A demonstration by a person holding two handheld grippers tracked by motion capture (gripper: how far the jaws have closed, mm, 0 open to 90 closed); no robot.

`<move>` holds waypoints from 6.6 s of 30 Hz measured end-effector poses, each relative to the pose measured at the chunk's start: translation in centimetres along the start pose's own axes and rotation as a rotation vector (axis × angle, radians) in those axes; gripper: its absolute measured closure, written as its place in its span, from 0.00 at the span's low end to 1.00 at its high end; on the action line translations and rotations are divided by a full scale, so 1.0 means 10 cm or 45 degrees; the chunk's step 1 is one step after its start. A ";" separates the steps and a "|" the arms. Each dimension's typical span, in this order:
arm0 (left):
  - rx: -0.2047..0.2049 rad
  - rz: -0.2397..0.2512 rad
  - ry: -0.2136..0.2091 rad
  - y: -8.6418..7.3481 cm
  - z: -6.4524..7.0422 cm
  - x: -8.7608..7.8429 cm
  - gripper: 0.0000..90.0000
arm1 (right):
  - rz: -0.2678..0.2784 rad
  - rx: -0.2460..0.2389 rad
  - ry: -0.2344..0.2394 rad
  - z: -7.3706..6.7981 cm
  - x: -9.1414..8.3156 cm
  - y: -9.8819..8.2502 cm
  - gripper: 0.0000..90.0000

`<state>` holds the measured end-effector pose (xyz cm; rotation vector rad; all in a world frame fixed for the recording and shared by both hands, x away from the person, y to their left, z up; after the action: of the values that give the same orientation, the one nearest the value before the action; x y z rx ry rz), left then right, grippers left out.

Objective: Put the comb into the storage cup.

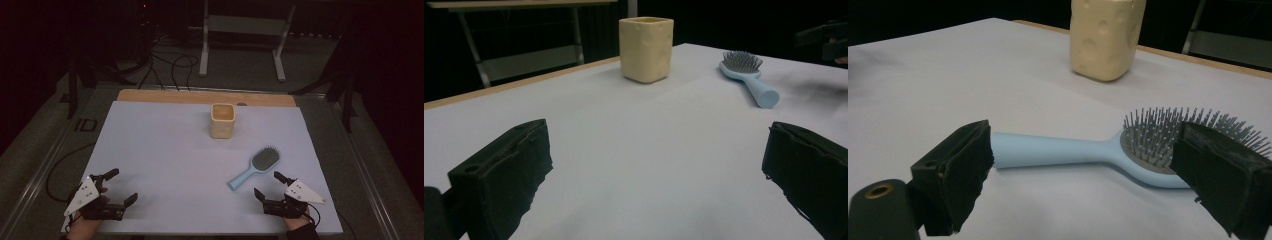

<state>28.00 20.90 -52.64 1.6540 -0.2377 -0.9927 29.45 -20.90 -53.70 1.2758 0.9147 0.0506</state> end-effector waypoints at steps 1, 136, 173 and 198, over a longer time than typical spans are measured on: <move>0.001 -0.003 0.003 0.00 0.00 0.00 0.00 | 0.002 -0.005 -0.007 0.00 0.00 0.00 0.10; -0.027 -0.044 -0.063 -0.04 0.09 0.05 0.00 | -0.512 -0.204 0.112 -0.45 1.01 0.49 0.98; -0.041 -0.034 -0.065 -0.03 0.09 0.05 0.00 | -0.750 -0.228 0.148 -0.48 0.76 -0.03 1.00; -0.029 -0.041 -0.060 -0.03 0.09 0.06 0.00 | -0.810 -0.085 0.057 -0.10 0.19 -0.46 1.00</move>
<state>27.61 19.96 -53.17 1.6192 -0.2310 -1.0558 28.09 -20.69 -58.62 0.8787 1.3095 -0.3875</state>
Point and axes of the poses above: each handheld gripper's, and its own axes: x roughly forward along the jaws, y roughly out of its top, z roughly to its right, the point moved 10 cm from there along x, roughly forward along the jaws, and after that the axes turned 15 degrees about -z, right-handed, at the moved point
